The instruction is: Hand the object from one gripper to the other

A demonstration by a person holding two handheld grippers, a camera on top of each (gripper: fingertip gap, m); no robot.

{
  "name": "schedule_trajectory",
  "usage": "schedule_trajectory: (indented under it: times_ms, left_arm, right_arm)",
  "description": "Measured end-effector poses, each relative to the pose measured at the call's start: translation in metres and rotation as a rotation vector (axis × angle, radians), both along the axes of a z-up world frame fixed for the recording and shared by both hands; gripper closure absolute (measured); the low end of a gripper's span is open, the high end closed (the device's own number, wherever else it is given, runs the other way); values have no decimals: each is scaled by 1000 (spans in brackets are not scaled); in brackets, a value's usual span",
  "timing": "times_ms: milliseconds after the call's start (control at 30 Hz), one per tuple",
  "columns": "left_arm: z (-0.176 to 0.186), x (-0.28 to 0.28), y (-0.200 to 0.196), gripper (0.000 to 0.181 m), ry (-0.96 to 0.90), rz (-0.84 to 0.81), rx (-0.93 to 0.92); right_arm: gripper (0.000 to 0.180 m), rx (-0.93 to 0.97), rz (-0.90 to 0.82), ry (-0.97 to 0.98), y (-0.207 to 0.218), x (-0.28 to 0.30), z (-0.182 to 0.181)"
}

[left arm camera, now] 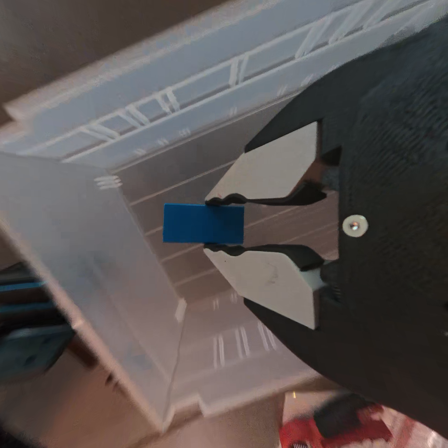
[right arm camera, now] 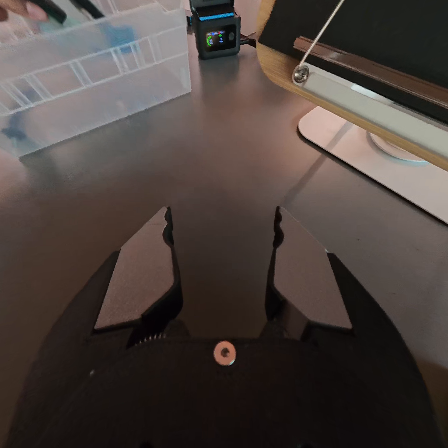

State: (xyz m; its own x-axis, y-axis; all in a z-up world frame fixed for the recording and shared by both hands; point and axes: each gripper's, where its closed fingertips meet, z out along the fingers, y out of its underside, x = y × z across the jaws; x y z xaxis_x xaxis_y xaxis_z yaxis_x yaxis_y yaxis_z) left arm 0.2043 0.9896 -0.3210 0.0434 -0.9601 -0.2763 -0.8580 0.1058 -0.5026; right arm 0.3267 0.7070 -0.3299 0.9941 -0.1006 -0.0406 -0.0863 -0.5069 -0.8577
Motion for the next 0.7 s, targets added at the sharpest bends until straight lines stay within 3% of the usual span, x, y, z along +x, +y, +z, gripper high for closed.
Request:
schedule_trajectory:
  times_ms: [33,133,267,333,433,567,700]
  left_arm:
    - [21,3,-1,152,-56,1,40]
    - [92,22,-44,153,-286,-96,78]
    - [156,38,-164,152,-600,-324,16]
    - [154,43,-215,152,-697,-397,80]
    - [125,57,-258,152,-794,-411,196]
    - [83,83,-278,152,-849,-408,190]
    - [76,93,-291,152,-851,-466,243]
  right_arm:
    - [98,15,18,14,1,-4,3]
    - [95,76,82,68,3,-17,15]
    - [93,211,289,231,-2,-51,44]
    - [96,328,392,326,-11,-64,70]
    - [98,462,453,404,-24,-64,98]
    - [105,499,396,405,-30,-45,98]
    - [119,471,349,394,-26,-33,85]
